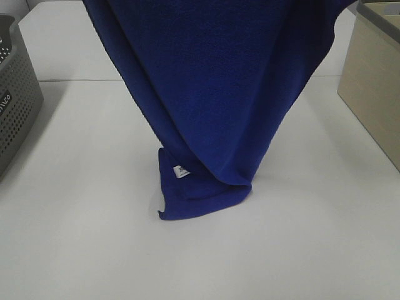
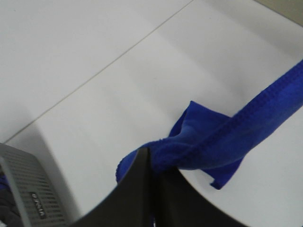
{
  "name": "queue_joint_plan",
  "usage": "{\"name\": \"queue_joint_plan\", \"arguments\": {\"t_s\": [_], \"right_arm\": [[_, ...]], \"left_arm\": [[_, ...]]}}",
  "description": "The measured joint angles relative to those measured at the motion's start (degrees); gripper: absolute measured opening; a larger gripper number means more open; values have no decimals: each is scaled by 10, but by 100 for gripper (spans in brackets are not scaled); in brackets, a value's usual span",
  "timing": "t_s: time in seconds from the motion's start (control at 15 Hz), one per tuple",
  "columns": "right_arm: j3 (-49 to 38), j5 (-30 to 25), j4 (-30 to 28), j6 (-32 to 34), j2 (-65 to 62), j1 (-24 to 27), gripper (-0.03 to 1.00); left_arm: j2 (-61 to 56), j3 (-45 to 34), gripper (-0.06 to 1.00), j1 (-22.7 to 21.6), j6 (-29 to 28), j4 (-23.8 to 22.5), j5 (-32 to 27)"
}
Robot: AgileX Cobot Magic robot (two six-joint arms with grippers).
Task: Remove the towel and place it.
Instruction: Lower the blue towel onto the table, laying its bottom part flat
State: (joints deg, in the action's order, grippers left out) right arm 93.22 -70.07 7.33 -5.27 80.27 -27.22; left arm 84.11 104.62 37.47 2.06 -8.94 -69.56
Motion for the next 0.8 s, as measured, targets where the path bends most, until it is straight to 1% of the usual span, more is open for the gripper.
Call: {"name": "queue_joint_plan", "arguments": {"t_s": [0.07, 0.2, 0.27, 0.4, 0.53, 0.8], "right_arm": [[-1, 1, 3, 5, -3, 0, 2], [-2, 1, 33, 13, -6, 0, 2], [-2, 1, 48, 15, -11, 0, 2], [5, 0, 53, 14, -29, 0, 2], [42, -1, 53, 10, -39, 0, 2], [118, 0, 55, 7, -52, 0, 2]], "left_arm": [[0, 0, 0, 0, -21, 21, -1], [0, 0, 0, 0, -29, 61, -1], [0, 0, 0, 0, -29, 65, -1], [-5, 0, 0, 0, -39, 64, -1], [-25, 12, 0, 0, -58, 65, -3], [-77, 48, 0, 0, -64, 84, -3]]}}
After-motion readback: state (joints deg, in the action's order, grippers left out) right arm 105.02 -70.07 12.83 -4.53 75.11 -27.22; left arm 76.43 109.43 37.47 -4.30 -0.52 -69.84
